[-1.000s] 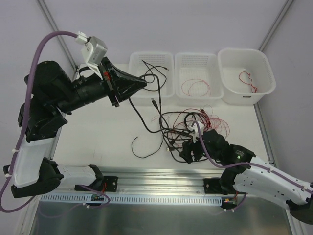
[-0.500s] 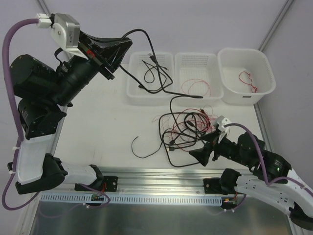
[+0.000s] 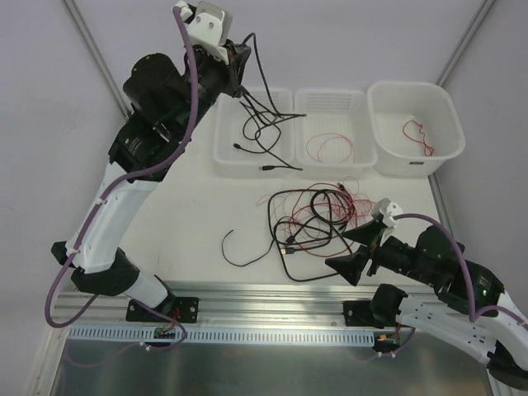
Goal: Untangle the cables
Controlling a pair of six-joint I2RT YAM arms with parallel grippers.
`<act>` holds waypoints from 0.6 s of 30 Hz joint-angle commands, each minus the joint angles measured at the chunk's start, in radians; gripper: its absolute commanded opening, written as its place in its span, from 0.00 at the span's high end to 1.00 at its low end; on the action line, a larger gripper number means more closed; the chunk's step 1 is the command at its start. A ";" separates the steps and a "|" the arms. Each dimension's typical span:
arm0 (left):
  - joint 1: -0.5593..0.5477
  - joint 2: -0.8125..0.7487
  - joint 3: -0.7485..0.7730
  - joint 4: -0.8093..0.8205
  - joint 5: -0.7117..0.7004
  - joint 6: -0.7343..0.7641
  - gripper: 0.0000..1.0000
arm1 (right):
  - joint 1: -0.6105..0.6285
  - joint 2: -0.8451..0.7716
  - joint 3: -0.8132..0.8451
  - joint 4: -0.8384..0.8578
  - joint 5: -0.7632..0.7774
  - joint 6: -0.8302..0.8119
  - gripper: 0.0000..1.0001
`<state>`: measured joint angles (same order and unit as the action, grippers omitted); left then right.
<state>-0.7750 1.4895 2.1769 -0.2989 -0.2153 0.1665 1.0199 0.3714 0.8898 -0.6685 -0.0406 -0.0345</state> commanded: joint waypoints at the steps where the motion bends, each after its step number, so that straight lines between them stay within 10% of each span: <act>1: 0.069 0.027 0.029 0.096 0.010 -0.039 1.00 | 0.006 0.018 0.069 0.003 0.030 -0.015 0.03; 18: 0.195 0.080 0.116 0.382 0.005 -0.001 0.97 | 0.006 0.072 0.090 -0.037 0.091 -0.027 0.03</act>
<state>-0.5930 1.5963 2.2688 -0.0673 -0.2188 0.1478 1.0199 0.4267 0.9379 -0.6998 0.0116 -0.0425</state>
